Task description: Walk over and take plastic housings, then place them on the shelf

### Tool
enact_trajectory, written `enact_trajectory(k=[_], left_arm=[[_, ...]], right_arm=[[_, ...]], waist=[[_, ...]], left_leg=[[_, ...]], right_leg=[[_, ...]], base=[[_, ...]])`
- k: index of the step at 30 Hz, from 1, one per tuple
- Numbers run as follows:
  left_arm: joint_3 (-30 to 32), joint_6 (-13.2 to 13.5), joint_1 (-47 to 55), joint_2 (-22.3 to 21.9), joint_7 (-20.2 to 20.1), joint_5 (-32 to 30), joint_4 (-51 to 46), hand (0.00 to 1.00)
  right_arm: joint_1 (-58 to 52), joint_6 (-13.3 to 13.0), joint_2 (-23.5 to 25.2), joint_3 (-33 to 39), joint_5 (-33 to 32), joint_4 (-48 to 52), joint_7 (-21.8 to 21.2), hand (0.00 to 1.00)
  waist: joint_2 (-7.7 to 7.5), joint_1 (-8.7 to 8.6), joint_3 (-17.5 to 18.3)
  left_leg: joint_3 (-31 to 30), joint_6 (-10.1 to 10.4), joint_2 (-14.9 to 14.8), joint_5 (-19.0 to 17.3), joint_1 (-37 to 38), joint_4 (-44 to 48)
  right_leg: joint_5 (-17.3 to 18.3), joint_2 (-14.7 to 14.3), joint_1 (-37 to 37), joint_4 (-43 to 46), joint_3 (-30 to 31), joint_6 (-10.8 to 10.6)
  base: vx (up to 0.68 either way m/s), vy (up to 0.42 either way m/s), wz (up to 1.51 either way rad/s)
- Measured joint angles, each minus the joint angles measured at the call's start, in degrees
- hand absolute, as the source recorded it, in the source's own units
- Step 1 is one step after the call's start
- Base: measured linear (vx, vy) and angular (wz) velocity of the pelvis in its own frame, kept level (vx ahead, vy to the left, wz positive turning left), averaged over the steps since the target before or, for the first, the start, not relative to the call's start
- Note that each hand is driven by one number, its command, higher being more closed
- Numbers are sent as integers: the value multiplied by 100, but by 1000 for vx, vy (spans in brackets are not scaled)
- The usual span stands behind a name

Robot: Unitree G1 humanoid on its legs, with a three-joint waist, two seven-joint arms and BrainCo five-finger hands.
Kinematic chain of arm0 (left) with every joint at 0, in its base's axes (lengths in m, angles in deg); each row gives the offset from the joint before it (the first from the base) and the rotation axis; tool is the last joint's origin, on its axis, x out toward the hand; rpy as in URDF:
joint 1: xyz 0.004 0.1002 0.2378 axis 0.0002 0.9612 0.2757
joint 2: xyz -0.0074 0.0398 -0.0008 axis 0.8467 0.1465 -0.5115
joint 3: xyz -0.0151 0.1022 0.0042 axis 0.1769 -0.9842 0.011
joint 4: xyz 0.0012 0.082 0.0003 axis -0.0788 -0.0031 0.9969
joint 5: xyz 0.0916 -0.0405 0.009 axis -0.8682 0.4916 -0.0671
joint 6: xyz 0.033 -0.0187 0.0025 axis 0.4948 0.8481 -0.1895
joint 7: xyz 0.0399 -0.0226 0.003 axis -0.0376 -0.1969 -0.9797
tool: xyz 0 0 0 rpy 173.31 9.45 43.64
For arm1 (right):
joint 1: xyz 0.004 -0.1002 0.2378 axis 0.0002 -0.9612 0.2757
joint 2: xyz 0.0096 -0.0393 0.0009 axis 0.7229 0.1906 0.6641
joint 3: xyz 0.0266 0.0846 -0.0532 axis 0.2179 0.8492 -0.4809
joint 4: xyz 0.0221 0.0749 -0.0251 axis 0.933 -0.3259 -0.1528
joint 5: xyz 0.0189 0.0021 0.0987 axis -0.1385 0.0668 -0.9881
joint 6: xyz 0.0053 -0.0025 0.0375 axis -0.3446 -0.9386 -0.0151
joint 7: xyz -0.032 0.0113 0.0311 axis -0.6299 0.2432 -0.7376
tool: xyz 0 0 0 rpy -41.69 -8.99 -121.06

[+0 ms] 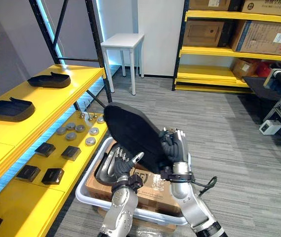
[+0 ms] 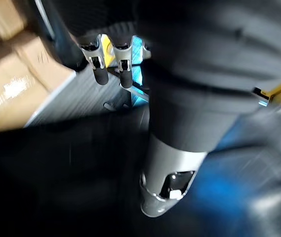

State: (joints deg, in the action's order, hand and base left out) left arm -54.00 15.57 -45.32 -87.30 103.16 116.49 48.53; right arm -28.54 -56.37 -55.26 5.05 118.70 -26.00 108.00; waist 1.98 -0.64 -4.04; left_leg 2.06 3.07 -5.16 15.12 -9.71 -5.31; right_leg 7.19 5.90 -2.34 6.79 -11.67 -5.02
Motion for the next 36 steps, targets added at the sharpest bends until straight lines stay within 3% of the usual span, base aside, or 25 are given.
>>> enact_trajectory(k=[2, 3, 9, 14, 15, 20, 22, 23, 24, 25, 26, 28, 29, 30, 31, 32, 34, 36], left_arm=[[46, 137, -99, 4, -149, 444, 28, 0], [49, 184, -132, 19, -293, 738, 85, 100], [23, -3, -291, 223, -1244, 1986, 490, 100], [-56, 3, -373, 283, -1464, 2158, 592, 100], [-53, 24, -396, 284, -1479, 2158, 591, 100], [155, 53, -508, 245, -1482, 2177, 532, 100], [428, 58, -513, 153, -1433, 2172, 396, 100], [671, 94, -509, 81, -1380, 2138, 278, 100], [779, 124, -517, 51, -1341, 2073, 223, 100], [924, 159, -544, -44, -1308, 1946, 95, 100], [1113, 217, -518, -121, -1297, 1822, -33, 100], [1404, 248, -418, -159, -1234, 1631, -225, 100], [1763, 263, -283, -179, -1154, 1415, -419, 100], [1939, 263, -212, -175, -1116, 1338, -511, 100], [2222, 264, -55, -149, -1039, 1159, -639, 100], [2601, 258, 211, -68, -915, 939, -794, 100], [3211, 200, 601, 13, -773, 536, -960, 100], [3599, 136, 930, 13, -549, -96, -1179, 100]], right_arm=[[12, -9, 28, -1, -111, -3, 0, 100], [28, -15, 28, 12, -227, -14, 4, 100], [42, -84, -162, 22, -408, -12, -65, 100], [17, -110, -270, 15, -431, 141, -148, 100], [18, -110, -272, 16, -431, 171, -149, 0], [-15, -422, -263, -35, -577, 232, -215, 0], [-122, -660, -253, -31, -938, 219, -312, 0], [-226, -742, -253, -31, -1094, 184, -392, 0], [-280, -743, -266, -27, -1154, 165, -452, 0], [-408, -746, -284, 17, -1265, 123, -550, 0], [-496, -739, -277, 101, -1343, -38, -628, 0], [-727, -710, -274, 304, -1345, -78, -724, 0], [-923, -704, -270, 545, -1366, -73, -774, 0], [-993, -693, -271, 646, -1390, -73, -794, 0], [-1109, -685, -254, 775, -1468, -73, -810, 0], [-1252, -669, -217, 889, -1570, -34, -860, 0], [-1374, -669, -160, 1125, -1571, -24, -988, 0], [-1497, -671, -157, 1400, -1567, -27, -1099, 0]], waist=[[-27, 2, 26], [-46, -2, 38], [-94, -11, 118], [-158, -11, 176], [-157, -5, 183], [-153, -35, 185], [-141, 1, 172], [-134, 28, 158], [-172, -4, 149], [-300, -48, 46], [-343, 17, -3], [-345, 78, 1], [-259, 94, 37], [-270, 101, 23], [-327, 157, -6], [-479, 157, -53], [-595, 173, -65], [-585, 172, -77]], left_leg=[[-1, -1, 4, 1, 29, 0], [-3, 0, 7, -1, 61, 0], [-12, 43, -59, -79, 74, 1], [-7, 50, -32, -54, 58, 2], [-16, 13, -23, -24, 58, 3], [-481, 74, 31, 99, -63, 29], [-942, 143, 51, 197, -242, 19], [-799, 93, -8, -20, -365, 6], [-413, -153, -42, -264, -462, 71], [766, -558, -151, -860, -625, 285], [2136, -537, -335, -905, -689, 507], [3282, -559, -402, -891, -656, 743], [3585, -670, -365, -735, -495, 626], [3582, -720, -351, -581, -502, 593], [3564, -906, -298, -357, -490, 570], [3539, -937, -144, -408, -425, 541], [3495, -977, 92, -615, -358, 567], [3302, -998, 266, -851, -216, 662]], right_leg=[[0, 4, -29, 0, 1, 0], [1, 8, -65, -6, 1, 0], [-91, -52, -159, -218, 7, 37], [-153, -88, -206, -321, -5, 49], [-152, -86, -212, -321, -8, 49], [53, -124, -255, -74, -402, 83], [288, -210, -213, 252, -893, 158], [367, -245, -228, 348, -1238, 184], [367, -227, -288, 284, -1483, 184], [330, -104, -433, 105, -1951, 194], [349, 55, -485, 47, -2335, 210], [406, 162, -525, -8, -2732, 171], [375, 156, -562, 24, -2992, 13], [360, 162, -579, 33, -3049, -20], [353, 198, -621, 28, -3049, -46], [332, 334, -719, 6, -3078, -92], [311, 570, -782, 148, -3139, -131], [309, 953, -760, 975, -3166, -134]], base=[[0, 0, 0], [0, 0, 0], [-21, -13, -1], [16, -8, 0], [35, -11, 6], [22, -34, 47], [-69, -88, 119], [-114, -88, 131], [-101, -89, 186], [-76, -47, 199], [-30, -18, 180], [127, 44, 136], [238, 45, 120], [245, 29, 73], [196, 22, 38], [191, 32, 32], [201, 87, 34], [229, 151, 60]])
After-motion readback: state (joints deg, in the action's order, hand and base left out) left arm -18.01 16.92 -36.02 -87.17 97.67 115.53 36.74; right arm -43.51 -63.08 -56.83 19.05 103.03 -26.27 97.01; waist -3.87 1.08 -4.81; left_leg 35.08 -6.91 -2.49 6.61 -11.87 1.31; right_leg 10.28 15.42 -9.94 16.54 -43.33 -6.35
